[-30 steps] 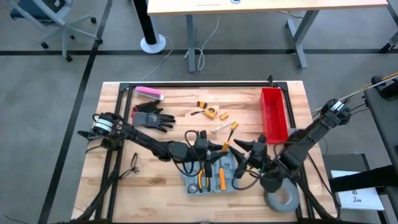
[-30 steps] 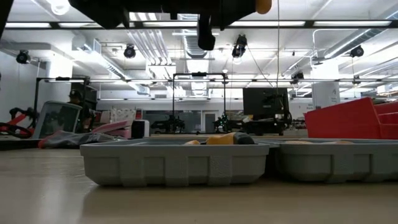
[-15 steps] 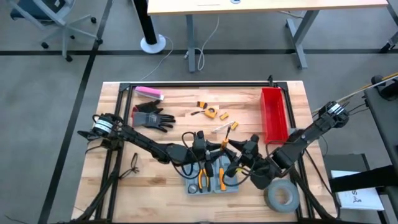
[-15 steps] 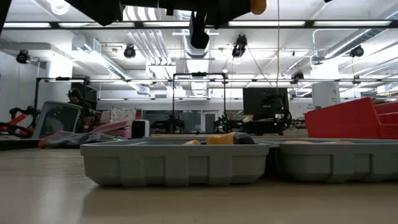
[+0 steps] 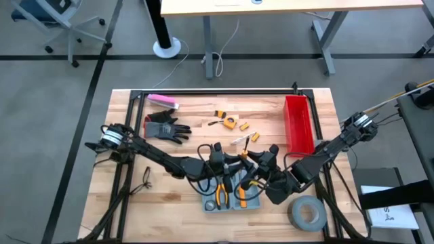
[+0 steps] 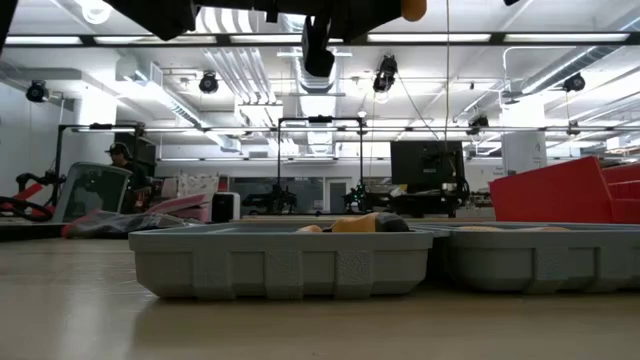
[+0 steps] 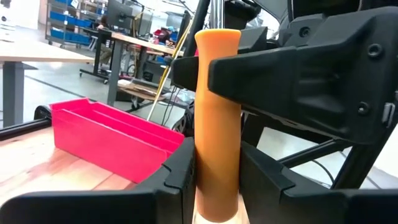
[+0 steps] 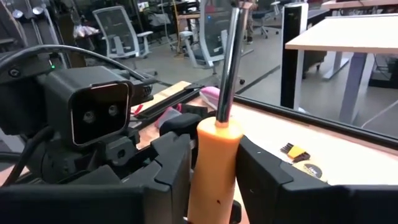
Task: Prefit tool cases
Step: Put the nut driver into the pre-fit tool case
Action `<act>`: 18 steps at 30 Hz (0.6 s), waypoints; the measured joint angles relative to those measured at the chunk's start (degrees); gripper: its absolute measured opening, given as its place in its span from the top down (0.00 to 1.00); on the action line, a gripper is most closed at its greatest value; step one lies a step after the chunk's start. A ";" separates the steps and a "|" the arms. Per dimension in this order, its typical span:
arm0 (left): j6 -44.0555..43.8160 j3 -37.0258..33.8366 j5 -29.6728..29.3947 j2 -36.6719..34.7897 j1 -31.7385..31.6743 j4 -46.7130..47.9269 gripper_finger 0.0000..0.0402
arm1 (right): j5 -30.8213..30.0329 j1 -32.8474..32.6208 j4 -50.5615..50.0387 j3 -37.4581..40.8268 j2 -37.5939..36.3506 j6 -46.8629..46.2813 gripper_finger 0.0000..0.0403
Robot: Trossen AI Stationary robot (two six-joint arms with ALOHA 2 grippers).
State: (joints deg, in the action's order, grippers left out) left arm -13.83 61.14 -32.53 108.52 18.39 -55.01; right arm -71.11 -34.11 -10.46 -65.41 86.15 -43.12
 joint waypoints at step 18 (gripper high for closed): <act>0.88 0.00 3.08 0.01 -0.14 2.50 0.78 | 3.20 1.40 -0.42 0.07 0.17 -0.38 0.84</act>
State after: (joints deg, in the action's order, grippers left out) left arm -12.95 61.14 -29.45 108.53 18.25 -52.51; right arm -67.91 -32.71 -10.88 -65.34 86.32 -43.50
